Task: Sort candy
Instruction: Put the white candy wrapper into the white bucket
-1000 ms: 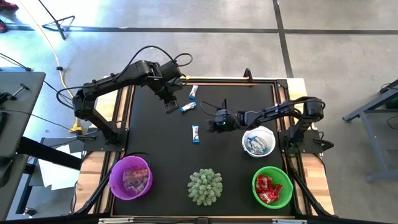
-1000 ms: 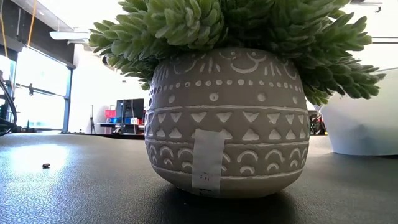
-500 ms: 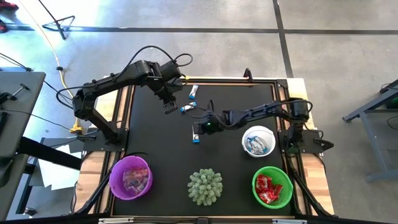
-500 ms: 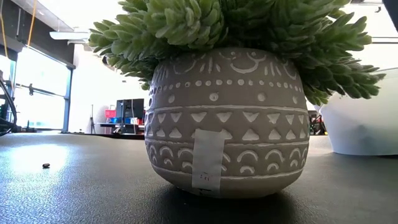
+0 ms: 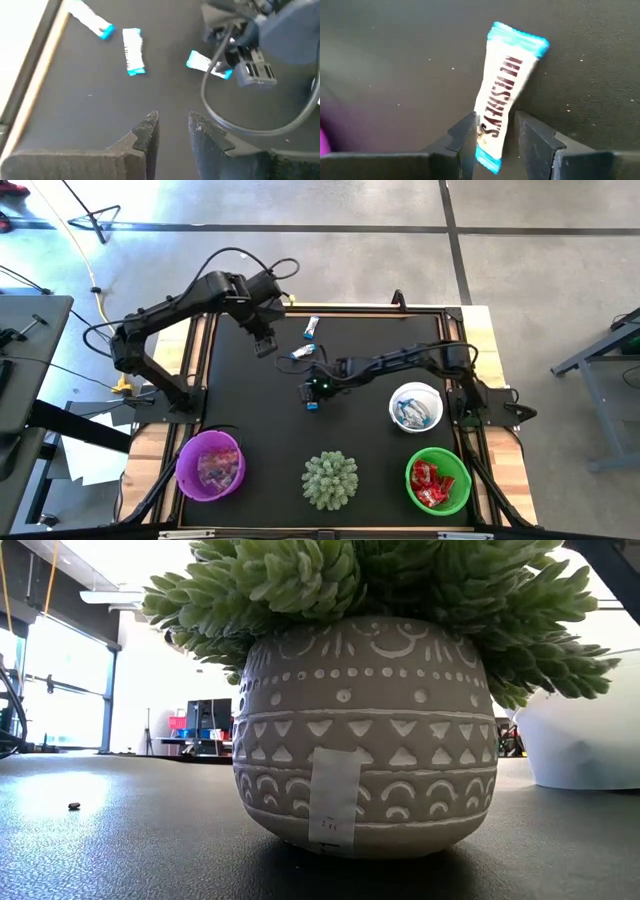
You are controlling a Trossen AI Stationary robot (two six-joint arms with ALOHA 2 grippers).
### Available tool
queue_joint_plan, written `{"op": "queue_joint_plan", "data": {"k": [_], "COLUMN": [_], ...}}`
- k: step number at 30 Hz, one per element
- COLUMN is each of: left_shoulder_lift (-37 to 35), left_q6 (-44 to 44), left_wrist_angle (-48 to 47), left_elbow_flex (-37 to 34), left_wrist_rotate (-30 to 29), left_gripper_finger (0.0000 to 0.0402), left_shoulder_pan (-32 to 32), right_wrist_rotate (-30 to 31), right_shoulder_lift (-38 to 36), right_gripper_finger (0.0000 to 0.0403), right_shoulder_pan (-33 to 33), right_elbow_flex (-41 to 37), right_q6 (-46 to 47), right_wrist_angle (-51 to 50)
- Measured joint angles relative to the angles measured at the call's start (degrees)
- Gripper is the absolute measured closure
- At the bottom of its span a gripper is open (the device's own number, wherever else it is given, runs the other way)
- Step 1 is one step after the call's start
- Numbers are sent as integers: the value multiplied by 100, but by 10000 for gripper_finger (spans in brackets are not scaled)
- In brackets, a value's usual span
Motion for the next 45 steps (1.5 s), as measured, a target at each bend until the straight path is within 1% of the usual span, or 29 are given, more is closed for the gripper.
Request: {"op": "queue_joint_plan", "data": {"k": [6,10,12,19,21,25,35,41,45], "left_shoulder_lift": [-269,-456,-532,-756,-818,-945,-1262,-1403,-1464], "left_q6": [-56,-75,-80,-197,-232,-231,-222,-216,-218], "left_wrist_angle": [37,65,93,126,132,133,129,133,180], "left_elbow_flex": [0,0,0,0,0,0,0,0,0], "left_wrist_rotate": [-445,-529,-532,-556,-556,-564,-898,-953,-962], "left_gripper_finger": [312,312,312,312,312,312,312,312,312], "left_shoulder_pan": [30,30,30,28,28,28,28,28,28], "right_wrist_rotate": [30,91,91,20,-11,-17,35,170,411], "right_shoulder_lift": [100,100,100,93,76,36,-396,-957,-1469], "right_gripper_finger": [272,283,300,381,393,392,387,387,387], "right_shoulder_pan": [21,21,21,7,4,-15,-55,-53,-53], "right_elbow_flex": [120,120,120,120,118,112,96,96,98], "right_q6": [-5,-89,-99,-255,-313,-358,-463,-641,-806], "right_wrist_angle": [-6,-80,-111,-102,-96,-89,-185,-383,-968]}}
